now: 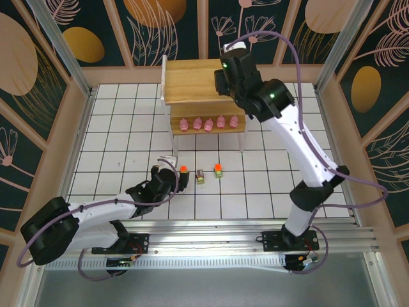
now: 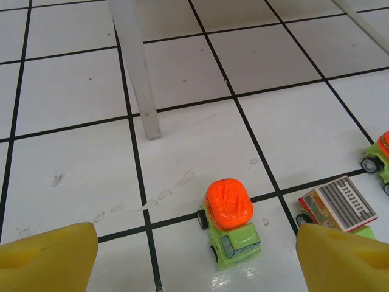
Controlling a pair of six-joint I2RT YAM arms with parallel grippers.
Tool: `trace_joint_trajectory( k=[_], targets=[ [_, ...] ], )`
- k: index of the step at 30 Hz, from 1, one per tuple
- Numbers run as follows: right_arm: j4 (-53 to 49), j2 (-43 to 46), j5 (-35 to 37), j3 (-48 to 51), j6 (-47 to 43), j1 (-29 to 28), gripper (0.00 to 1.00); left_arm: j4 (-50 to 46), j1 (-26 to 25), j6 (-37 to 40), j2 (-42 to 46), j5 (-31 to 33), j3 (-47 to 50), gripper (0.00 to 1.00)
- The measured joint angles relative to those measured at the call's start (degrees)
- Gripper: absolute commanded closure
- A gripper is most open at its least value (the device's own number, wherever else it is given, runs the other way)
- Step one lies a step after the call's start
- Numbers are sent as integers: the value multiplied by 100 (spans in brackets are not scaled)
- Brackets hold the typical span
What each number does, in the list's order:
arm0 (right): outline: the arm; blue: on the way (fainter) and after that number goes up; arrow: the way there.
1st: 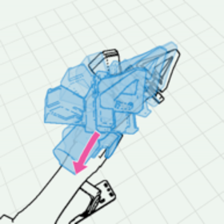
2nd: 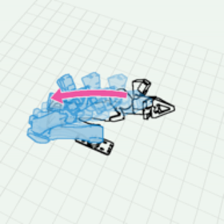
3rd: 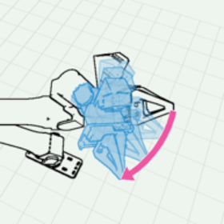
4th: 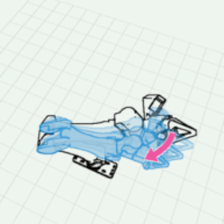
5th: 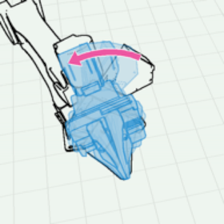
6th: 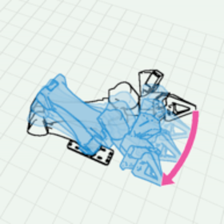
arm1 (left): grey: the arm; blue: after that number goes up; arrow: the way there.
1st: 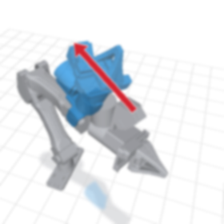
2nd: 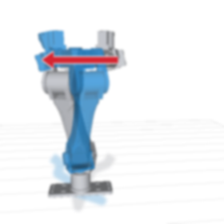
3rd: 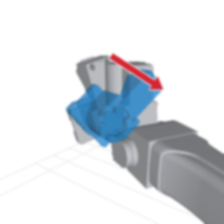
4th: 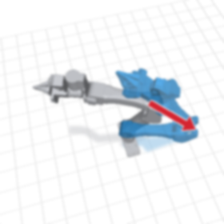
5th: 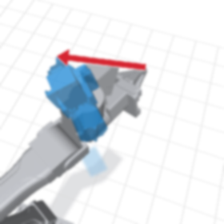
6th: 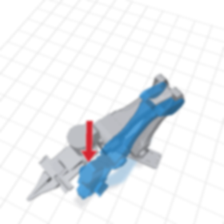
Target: Place and organize the plastic toys onto the shelf
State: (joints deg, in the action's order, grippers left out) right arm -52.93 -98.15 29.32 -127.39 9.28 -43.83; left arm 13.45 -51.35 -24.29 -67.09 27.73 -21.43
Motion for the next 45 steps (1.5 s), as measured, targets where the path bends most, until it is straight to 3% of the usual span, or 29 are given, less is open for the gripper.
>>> trace_joint_trajectory(
  k=[12, 19, 33, 45],
  targets=[
    [750, 2249, 81, 3303, 267, -393, 54, 0, 0, -11, 15, 127, 0, 15],
    [1285, 3394, -48, 5560, 684, -426, 55, -199, 0, -354, -621, 101, -437, 15],
    [2293, 4369, -734, 8367, 1517, -258, 55, -964, 0, -1152, -1401, 125, -1432, 16],
    [3257, 4363, -1130, 9532, 1875, -74, 56, -1700, 0, -1700, -1840, 164, -1840, 16]
  ],
)
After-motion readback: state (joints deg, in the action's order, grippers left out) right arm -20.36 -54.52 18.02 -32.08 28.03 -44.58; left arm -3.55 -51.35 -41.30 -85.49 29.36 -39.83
